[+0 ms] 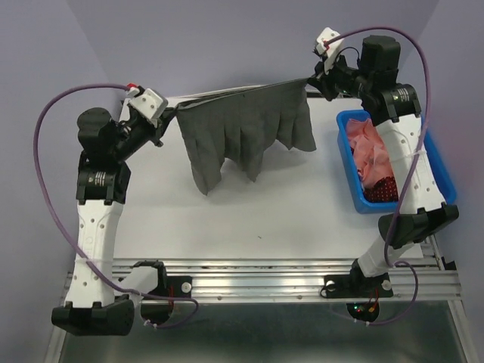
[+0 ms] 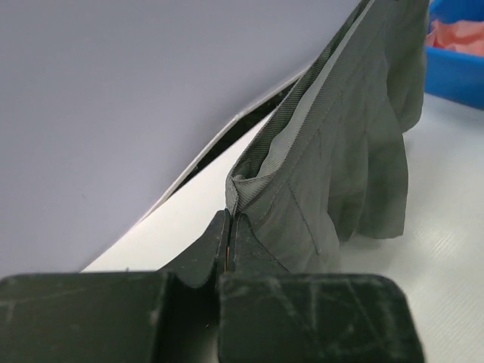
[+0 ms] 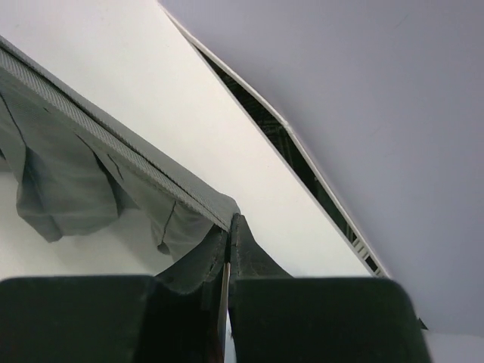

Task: Fold and stack the skirts
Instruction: Flatten the skirt out

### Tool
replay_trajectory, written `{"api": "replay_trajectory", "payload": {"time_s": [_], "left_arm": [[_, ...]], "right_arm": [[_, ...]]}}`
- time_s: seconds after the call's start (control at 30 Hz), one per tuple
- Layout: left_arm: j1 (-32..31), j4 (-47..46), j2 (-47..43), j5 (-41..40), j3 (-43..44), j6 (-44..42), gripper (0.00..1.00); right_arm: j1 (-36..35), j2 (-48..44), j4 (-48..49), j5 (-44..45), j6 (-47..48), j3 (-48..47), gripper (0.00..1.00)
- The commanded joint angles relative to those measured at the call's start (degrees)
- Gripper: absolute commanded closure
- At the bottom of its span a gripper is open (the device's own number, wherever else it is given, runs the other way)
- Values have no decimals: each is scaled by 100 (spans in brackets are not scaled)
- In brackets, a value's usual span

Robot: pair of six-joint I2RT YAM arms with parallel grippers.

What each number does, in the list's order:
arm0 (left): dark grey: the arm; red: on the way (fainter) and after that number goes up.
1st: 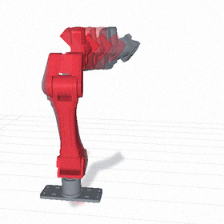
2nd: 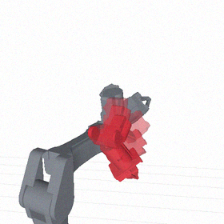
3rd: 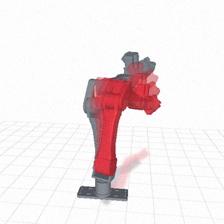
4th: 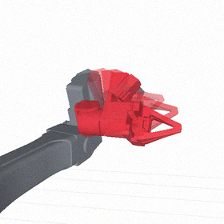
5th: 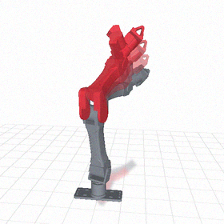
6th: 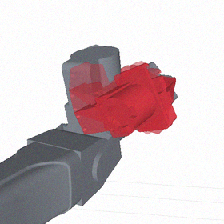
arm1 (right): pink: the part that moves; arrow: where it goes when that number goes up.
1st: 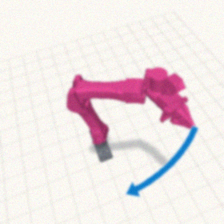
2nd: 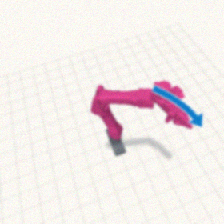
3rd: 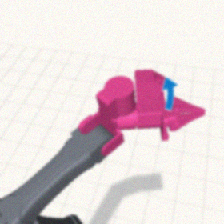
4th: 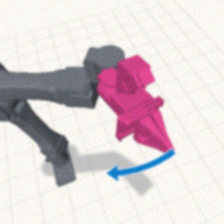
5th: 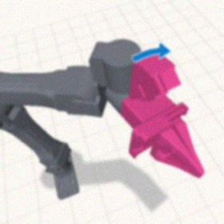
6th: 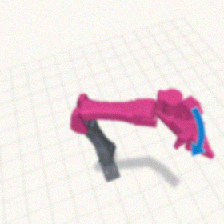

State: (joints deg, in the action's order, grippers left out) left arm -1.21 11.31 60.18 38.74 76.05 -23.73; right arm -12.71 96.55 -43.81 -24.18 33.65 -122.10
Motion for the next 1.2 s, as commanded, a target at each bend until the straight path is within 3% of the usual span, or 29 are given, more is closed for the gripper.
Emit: {"api": "replay_trajectory", "payload": {"time_s": [0.0,0.07,0.23,0.27,0.4,0.43,0.53,0.73,0.87,1.03,1.17], "left_arm": [[359,-550,-997,-1438,86,517,100],[359,-639,-1201,-1423,-46,614,100],[359,160,-1035,-159,-37,491,100],[350,161,-991,253,-55,657,100],[113,170,-553,529,-64,913,100],[-227,152,-499,486,-38,914,100],[-380,73,-262,161,67,1184,100],[-81,-269,125,-1560,744,1327,100],[69,-296,275,-1879,1114,1090,100],[227,-410,-67,-1738,868,914,100],[227,-393,-445,-1625,316,800,100]], "right_arm": [[383,-777,241,1461,-306,-393,99],[383,-1058,338,1391,-324,-253,99],[314,-1130,6,664,-735,300,99],[35,-1104,-39,608,-841,379,99],[-941,-1086,82,607,-992,1143,99],[-1405,-1147,292,765,-1096,1310,99],[-1603,-842,365,810,-1343,1208,99],[-1428,-393,707,2285,-983,-63,99],[-1208,-14,777,2830,-720,-1034,99],[-1208,-390,901,2814,-553,-614,99],[-1208,-935,936,2727,-395,308,99]]}}
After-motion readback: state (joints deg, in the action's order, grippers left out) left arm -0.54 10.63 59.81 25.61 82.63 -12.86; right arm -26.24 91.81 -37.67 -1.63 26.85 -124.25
